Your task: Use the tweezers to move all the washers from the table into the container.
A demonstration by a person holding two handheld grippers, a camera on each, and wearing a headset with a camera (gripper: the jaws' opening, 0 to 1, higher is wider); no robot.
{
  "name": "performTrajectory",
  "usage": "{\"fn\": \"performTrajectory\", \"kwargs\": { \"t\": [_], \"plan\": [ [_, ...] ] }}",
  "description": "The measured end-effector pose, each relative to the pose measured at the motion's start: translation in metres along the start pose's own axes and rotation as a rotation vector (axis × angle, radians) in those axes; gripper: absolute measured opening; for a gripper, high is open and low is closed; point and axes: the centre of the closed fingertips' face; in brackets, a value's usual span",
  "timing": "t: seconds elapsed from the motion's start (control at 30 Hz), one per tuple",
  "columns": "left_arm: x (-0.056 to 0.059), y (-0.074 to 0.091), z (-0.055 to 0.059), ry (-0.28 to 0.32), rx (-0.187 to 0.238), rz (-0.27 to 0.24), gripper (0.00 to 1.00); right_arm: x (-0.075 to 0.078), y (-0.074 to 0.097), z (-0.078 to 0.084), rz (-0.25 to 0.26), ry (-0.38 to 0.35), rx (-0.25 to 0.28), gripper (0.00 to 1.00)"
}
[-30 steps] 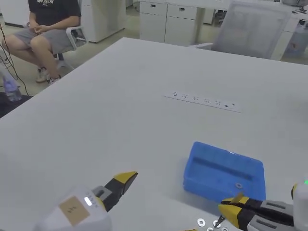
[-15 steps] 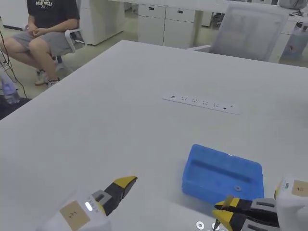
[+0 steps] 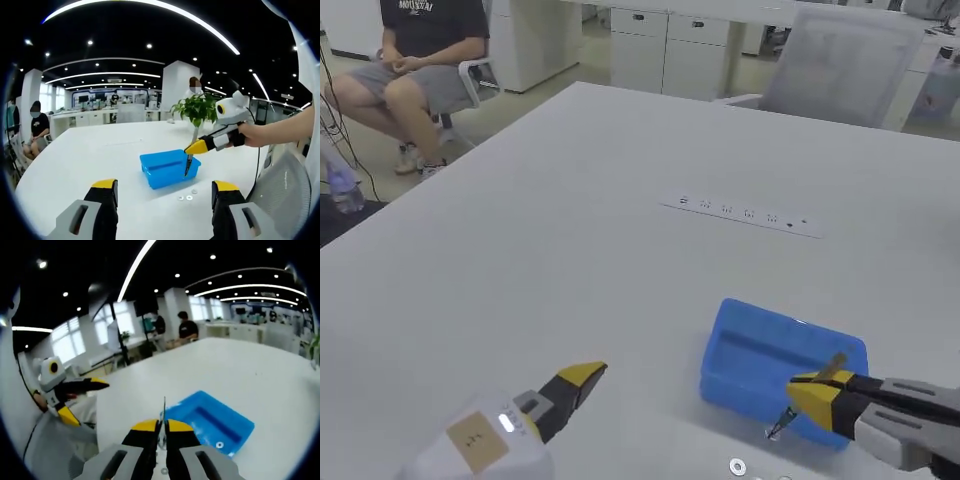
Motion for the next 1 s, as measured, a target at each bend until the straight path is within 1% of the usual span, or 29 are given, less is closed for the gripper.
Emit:
{"fn": "performTrajectory", "kwargs": {
  "t": [0.03,0.13,0.2,0.3,0.37,0.4,0.47,0.53,0.6,0.67,0.73,0.8,0.87,0.9,1.0],
  "plan": [
    [0.0,0.0,0.0,0.0,-0.001,0.0,0.77,0.002,0.001,-0.003,0.001,-0.004,0.006,0.01],
    [0.0,0.0,0.0,0.001,0.001,-0.001,0.77,0.009,0.003,-0.017,0.011,-0.044,0.05,0.01],
    [0.0,0.0,0.0,0.0,0.001,-0.002,0.77,0.014,0.003,-0.021,0.018,-0.059,0.06,0.01],
    [0.0,0.0,-0.001,0.001,0.001,-0.003,0.77,0.027,-0.001,-0.023,0.049,-0.087,0.059,0.01],
    [-0.001,0.001,-0.001,0.001,0.003,-0.003,0.77,0.035,-0.004,-0.02,0.075,-0.105,0.044,0.02],
    [-0.001,0.001,0.0,0.001,0.002,-0.004,0.77,0.042,-0.007,-0.015,0.096,-0.134,0.02,0.02],
    [-0.001,0.001,0.0,0.001,0.002,-0.004,0.77,0.055,-0.012,-0.009,0.132,-0.194,-0.005,0.02],
    [-0.001,0.001,0.0,0.002,-0.001,-0.005,0.77,0.066,-0.017,-0.004,0.155,-0.21,-0.018,0.02],
    [-0.001,0.001,0.001,0.002,-0.005,-0.005,0.77,0.073,-0.021,0.0,0.171,-0.227,-0.031,0.02],
    [-0.001,0.001,0.001,-0.001,-0.005,-0.005,0.77,0.076,-0.024,0.002,0.179,-0.241,-0.035,0.02],
    [-0.001,0.001,0.001,0.0,-0.006,-0.004,0.76,0.082,-0.031,0.004,0.183,-0.243,-0.046,0.02],
    [-0.001,0.001,0.002,0.0,-0.008,-0.003,0.76,0.085,-0.036,0.01,0.191,-0.219,-0.075,0.02],
    [-0.001,0.001,0.002,-0.002,-0.011,-0.005,0.76,0.086,-0.039,0.014,0.195,-0.203,-0.09,0.02],
    [-0.001,0.001,0.002,-0.003,-0.011,-0.006,0.76,0.092,-0.044,0.02,0.194,-0.207,-0.098,0.02],
    [-0.002,0.001,0.002,-0.002,-0.012,-0.008,0.76,0.093,-0.048,0.019,0.193,-0.192,-0.107,0.02]
  ]
}}
Point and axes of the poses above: the centre of the closed fingertips' face, and the gripper's own axes: y roughly backward along the fingers, x roughly to its right, z roughly out of its underside, and after that the axes turned 9 degrees about z, right-handed
